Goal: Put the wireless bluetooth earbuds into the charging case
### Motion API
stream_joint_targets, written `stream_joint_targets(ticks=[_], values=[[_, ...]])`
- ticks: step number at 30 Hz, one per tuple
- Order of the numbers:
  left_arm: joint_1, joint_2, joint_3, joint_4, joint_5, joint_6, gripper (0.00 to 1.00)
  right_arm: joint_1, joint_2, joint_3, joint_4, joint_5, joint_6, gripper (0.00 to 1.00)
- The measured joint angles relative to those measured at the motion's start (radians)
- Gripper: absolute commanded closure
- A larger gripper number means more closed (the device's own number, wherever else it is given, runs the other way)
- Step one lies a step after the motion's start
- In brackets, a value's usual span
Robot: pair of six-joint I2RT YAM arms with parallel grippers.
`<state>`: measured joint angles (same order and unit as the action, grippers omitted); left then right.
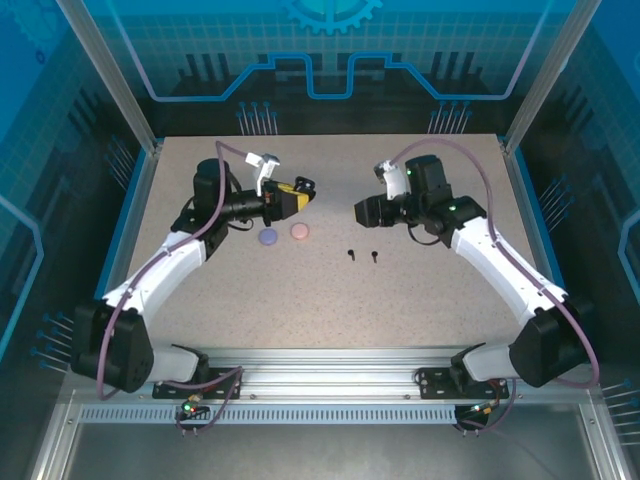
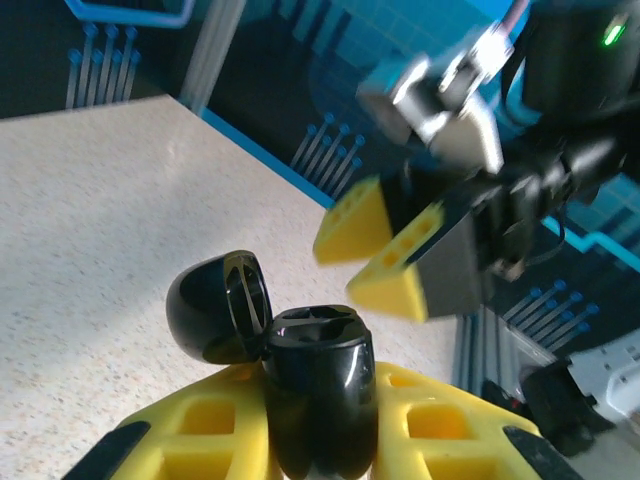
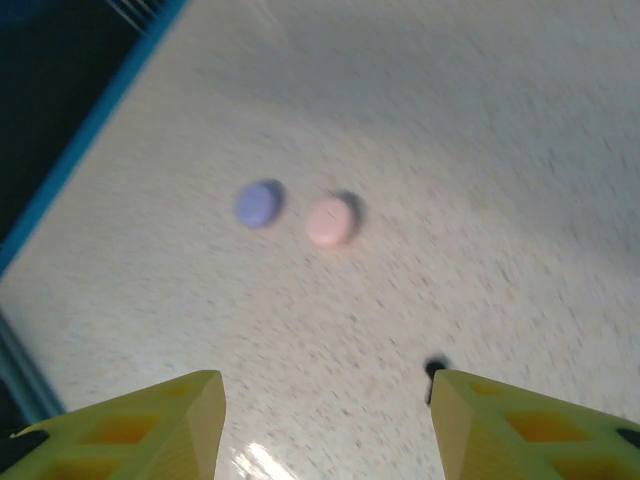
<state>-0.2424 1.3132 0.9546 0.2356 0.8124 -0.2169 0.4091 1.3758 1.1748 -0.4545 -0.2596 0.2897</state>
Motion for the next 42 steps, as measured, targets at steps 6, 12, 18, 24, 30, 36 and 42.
stream_joint_targets(ticks=[6, 12, 18, 24, 30, 36, 42], values=[[-0.034, -0.132, -0.143, 0.154, -0.171, -0.021, 1.0, 0.065, 0.081, -0.047, 0.011, 0.161, 0.074, 0.44], [-0.109, -0.232, -0.254, 0.269, -0.322, -0.008, 1.0, 0.145, 0.238, -0.019, -0.008, 0.305, 0.128, 0.48], [-0.16, -0.294, -0.333, 0.34, -0.432, 0.021, 1.0, 0.203, 0.381, 0.064, -0.063, 0.44, 0.208, 0.51], [-0.166, -0.343, -0.402, 0.425, -0.504, 0.024, 1.0, 0.25, 0.491, 0.159, -0.127, 0.545, 0.275, 0.54], [-0.168, -0.361, -0.443, 0.466, -0.544, 0.023, 1.0, 0.284, 0.584, 0.233, -0.171, 0.601, 0.336, 0.57], [-0.168, -0.363, -0.459, 0.481, -0.555, 0.023, 1.0, 0.286, 0.62, 0.24, -0.196, 0.624, 0.37, 0.59], [-0.168, -0.363, -0.46, 0.483, -0.555, 0.023, 1.0, 0.286, 0.629, 0.24, -0.196, 0.628, 0.377, 0.61]])
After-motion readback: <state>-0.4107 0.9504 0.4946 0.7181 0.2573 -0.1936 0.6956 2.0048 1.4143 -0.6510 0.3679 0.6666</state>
